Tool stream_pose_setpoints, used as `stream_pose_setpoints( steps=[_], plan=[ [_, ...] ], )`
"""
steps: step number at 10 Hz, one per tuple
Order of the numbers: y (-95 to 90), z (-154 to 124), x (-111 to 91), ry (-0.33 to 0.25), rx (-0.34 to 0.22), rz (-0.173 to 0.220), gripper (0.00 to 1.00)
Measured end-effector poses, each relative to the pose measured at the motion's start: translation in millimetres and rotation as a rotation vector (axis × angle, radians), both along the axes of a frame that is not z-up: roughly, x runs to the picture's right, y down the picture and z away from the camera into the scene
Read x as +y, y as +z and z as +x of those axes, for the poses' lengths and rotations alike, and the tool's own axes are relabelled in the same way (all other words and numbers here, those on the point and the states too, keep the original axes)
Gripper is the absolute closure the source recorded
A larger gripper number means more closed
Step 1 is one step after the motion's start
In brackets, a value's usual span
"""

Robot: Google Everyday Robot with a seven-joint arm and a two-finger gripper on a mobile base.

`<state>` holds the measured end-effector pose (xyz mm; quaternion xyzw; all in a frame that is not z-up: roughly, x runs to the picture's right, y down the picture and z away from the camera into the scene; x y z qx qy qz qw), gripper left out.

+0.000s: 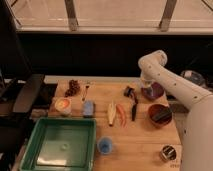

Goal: Wipe purple bowl with towel

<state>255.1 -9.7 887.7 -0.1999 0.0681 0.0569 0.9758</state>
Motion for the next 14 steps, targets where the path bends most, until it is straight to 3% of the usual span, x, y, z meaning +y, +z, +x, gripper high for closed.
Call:
stream_pose_setpoints(
  steps=[4,8,11,14],
  plan=[
    [-18.3,10,14,0.012,0.059,-0.018,1.0],
    [-23.7,91,14,0.012,0.187,-0.035,1.0],
    [-9.1,117,6,0.027,0.189,-0.025,1.0],
    [5.4,101,1,0.037,0.148,-0.012,1.0]
  ],
)
